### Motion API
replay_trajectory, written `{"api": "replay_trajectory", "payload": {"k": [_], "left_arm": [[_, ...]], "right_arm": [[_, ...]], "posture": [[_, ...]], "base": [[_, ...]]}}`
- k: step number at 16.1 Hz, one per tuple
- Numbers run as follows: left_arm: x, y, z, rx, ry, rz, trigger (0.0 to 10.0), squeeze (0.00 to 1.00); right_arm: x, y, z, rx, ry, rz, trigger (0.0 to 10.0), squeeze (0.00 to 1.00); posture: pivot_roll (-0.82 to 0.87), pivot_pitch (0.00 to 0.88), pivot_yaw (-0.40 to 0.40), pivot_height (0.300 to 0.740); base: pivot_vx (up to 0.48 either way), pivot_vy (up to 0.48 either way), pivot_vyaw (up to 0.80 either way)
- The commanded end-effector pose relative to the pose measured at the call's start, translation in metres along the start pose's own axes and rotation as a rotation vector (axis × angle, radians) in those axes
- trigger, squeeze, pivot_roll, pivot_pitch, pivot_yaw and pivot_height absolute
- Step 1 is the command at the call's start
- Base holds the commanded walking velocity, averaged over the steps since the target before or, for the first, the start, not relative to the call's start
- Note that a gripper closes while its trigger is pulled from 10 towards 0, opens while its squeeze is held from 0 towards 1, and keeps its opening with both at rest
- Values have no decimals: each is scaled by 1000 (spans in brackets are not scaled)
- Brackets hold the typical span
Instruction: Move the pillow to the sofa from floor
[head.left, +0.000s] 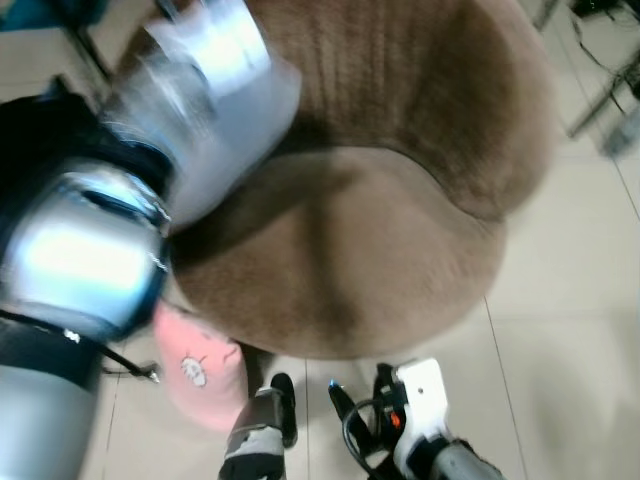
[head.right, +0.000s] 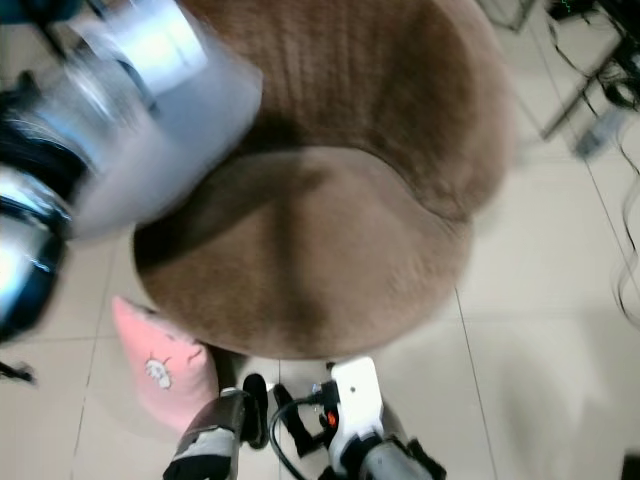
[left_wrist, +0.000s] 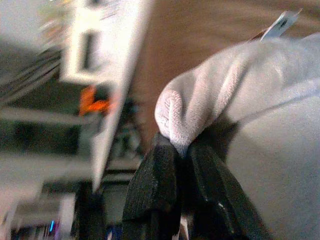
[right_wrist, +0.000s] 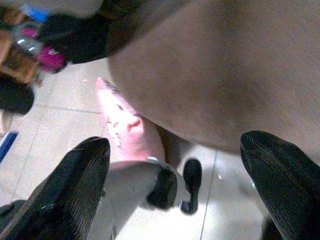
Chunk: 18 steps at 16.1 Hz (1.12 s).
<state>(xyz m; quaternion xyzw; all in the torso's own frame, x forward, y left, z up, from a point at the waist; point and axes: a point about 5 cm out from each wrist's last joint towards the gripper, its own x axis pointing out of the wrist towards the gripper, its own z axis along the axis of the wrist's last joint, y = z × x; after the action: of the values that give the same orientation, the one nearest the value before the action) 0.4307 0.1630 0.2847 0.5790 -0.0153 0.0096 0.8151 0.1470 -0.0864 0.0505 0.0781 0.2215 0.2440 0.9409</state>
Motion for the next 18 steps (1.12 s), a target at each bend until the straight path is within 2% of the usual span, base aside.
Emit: {"api": "replay_trajectory", "payload": {"k": [1,2,3,5,7,8,10,11,12,13,14,16,17,18], "left_arm": [[-2,-14,-7,37,23,-47,0,0],[-3,-28,-6,36,25,-83,941,0],[-10,-72,-1,-28,31,-208,10000,0],[-13,-89,3,-82,39,-256,10000,0],[-14,-92,3,-131,51,-264,10000,0],[-13,-88,1,-213,72,-241,10000,1000],[-13,-85,-2,-321,99,-229,10000,1000],[-13,-84,-5,-349,111,-228,10000,1000],[-11,-77,-8,-406,124,-204,10000,1000],[-10,-72,-9,-421,125,-185,10000,1000],[-7,-55,-10,-472,128,-121,10000,1000],[-3,-33,-9,-526,121,-38,10000,1000],[-1,-3,-9,-592,107,66,10000,1000],[0,30,-5,-617,71,157,10000,1000]], "right_arm": [[-9,6,-8,17,46,-23,10000,0],[-15,9,-10,27,55,-34,10000,0],[-31,17,-21,62,88,-70,10000,0],[-37,21,-22,79,101,-83,10000,0],[-38,23,-19,85,99,-90,10000,0],[-39,23,-18,87,96,-101,10000,0],[-38,22,-18,79,96,-111,10000,0],[-37,21,-18,73,97,-113,10000,0],[-34,17,-18,65,97,-112,10000,0],[-33,15,-17,59,95,-114,10000,0],[-31,11,-16,53,90,-117,10000,0],[-30,6,-15,50,85,-121,10000,0],[-26,1,-13,41,75,-125,10000,0],[-20,-5,-9,27,55,-121,10000,0]], "posture": [[-379,488,112,740],[-409,519,114,740],[-441,559,117,740],[-444,574,121,740],[-446,578,127,740],[-441,579,126,740],[-438,573,118,740],[-434,564,110,740],[-428,558,107,740],[-428,553,104,740],[-433,549,96,740],[-432,534,87,740],[-424,511,78,740],[-395,469,71,740]], "base": [[0,0,0],[0,0,0],[0,0,0],[0,0,0],[0,0,0],[0,0,0],[0,0,0],[0,0,0],[0,0,0],[0,0,0],[0,0,0],[0,0,0],[0,0,0],[0,0,0]]}}
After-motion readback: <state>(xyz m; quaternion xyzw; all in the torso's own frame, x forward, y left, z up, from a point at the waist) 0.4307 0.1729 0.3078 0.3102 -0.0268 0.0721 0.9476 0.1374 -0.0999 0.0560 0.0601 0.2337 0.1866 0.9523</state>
